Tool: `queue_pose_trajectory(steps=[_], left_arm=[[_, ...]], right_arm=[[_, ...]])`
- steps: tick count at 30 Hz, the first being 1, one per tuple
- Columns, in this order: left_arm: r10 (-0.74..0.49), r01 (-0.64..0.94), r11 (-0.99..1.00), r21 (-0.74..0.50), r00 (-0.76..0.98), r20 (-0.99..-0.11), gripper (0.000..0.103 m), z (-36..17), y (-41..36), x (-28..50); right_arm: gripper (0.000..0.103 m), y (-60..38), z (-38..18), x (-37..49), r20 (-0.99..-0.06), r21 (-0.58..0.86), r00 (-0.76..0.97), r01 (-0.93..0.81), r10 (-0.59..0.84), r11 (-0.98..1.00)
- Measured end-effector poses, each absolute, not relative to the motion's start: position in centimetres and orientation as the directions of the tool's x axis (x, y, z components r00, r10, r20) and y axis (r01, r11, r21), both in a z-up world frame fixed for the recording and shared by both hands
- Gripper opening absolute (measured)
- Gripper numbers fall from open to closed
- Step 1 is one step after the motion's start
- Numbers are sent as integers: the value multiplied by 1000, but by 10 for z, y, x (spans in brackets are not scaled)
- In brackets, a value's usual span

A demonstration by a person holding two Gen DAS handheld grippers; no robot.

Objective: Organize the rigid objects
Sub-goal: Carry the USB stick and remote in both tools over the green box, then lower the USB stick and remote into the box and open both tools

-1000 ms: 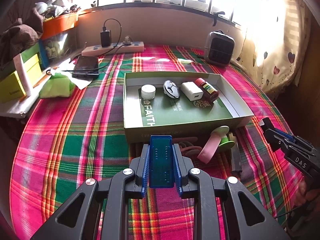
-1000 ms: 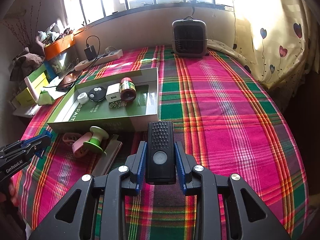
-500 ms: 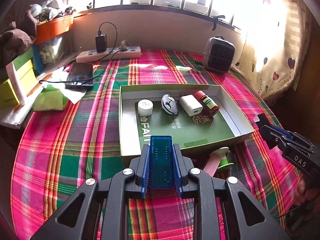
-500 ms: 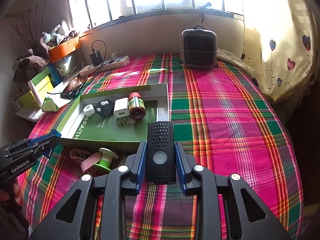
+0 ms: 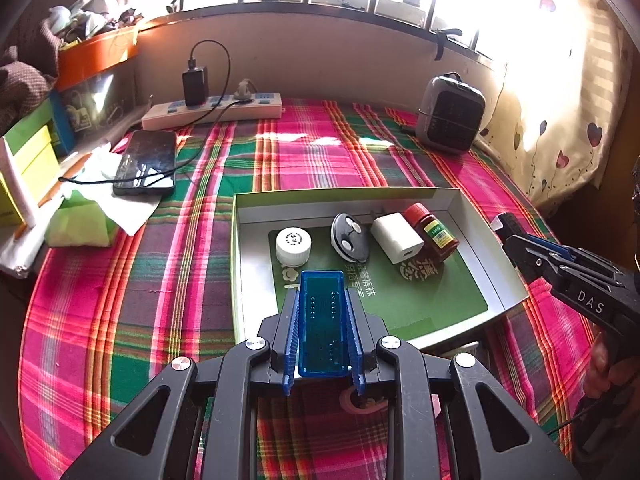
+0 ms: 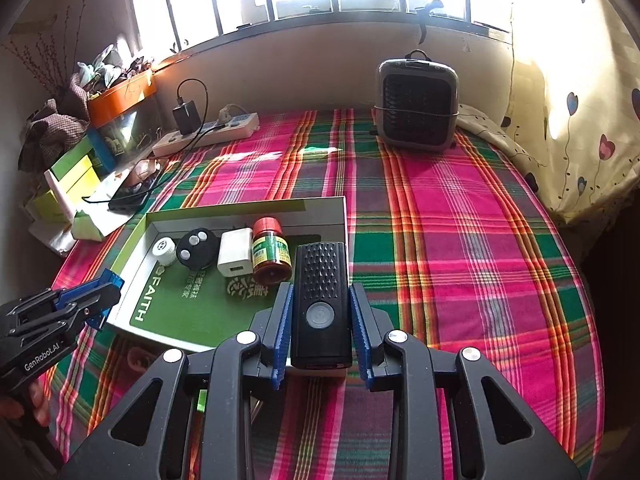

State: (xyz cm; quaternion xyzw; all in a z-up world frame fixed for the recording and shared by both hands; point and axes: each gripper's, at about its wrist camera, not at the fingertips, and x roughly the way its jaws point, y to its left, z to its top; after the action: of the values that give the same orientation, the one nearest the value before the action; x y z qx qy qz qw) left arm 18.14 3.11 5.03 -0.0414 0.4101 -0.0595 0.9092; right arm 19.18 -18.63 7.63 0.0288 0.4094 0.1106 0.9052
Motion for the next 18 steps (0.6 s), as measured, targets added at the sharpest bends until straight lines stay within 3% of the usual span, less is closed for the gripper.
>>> queue_pose_trajectory(steps=[18], left_arm=[[-151,68,988,-138,614,-775,21,26,34,219]], right_arm=[[29,-165,57,253,-775,133,587,-209,233,969]])
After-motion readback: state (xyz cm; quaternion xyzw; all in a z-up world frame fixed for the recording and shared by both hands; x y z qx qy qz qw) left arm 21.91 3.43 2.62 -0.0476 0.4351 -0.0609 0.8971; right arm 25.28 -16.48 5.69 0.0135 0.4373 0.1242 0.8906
